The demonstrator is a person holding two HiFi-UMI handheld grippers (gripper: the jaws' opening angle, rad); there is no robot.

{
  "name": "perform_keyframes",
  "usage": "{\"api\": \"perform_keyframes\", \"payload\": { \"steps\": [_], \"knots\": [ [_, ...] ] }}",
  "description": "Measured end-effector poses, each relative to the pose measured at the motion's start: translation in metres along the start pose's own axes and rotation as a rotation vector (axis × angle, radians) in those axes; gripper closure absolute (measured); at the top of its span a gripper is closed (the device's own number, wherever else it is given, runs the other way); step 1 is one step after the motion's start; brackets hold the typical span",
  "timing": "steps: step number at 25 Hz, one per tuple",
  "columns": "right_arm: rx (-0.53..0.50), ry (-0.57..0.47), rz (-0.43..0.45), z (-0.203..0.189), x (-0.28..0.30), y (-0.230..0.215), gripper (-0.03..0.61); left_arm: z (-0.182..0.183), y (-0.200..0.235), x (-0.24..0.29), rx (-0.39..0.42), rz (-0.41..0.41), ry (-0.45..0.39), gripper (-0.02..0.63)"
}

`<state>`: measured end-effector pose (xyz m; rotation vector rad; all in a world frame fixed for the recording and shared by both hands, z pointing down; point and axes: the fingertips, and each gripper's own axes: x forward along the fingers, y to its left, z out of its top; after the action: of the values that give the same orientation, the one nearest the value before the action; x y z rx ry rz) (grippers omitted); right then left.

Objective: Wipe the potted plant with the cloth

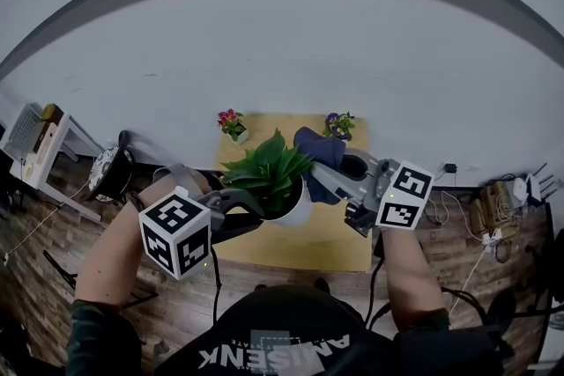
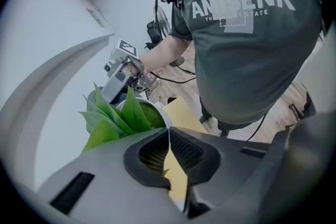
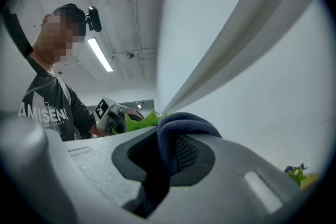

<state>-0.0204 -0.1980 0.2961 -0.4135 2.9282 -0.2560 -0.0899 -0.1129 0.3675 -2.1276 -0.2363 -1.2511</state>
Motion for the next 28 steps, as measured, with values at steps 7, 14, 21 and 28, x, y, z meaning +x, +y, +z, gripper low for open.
{"api": "perform_keyframes", "payload": {
  "steps": [7,14,21,28],
  "knots": [
    [0.035,0.047,-0.04,-0.028,-0.005,-0.005,0.532,-0.005,0.004,0.006,-0.032,0.015,0.02,0.601],
    [0.123,0.101,-0.079,-0.076,-0.016,-0.016,0.532,-0.009,0.005,0.01,-0.039,0.018,0.028,0.6],
    [0.192,0.158,-0.098,-0.117,-0.032,-0.019,0.532,-0.005,0.001,0.019,-0.026,-0.003,0.04,0.598],
    [0.17,0.126,-0.152,-0.102,-0.045,-0.042,0.532,0.004,0.002,0.021,-0.002,-0.006,0.025,0.601]
  ]
}}
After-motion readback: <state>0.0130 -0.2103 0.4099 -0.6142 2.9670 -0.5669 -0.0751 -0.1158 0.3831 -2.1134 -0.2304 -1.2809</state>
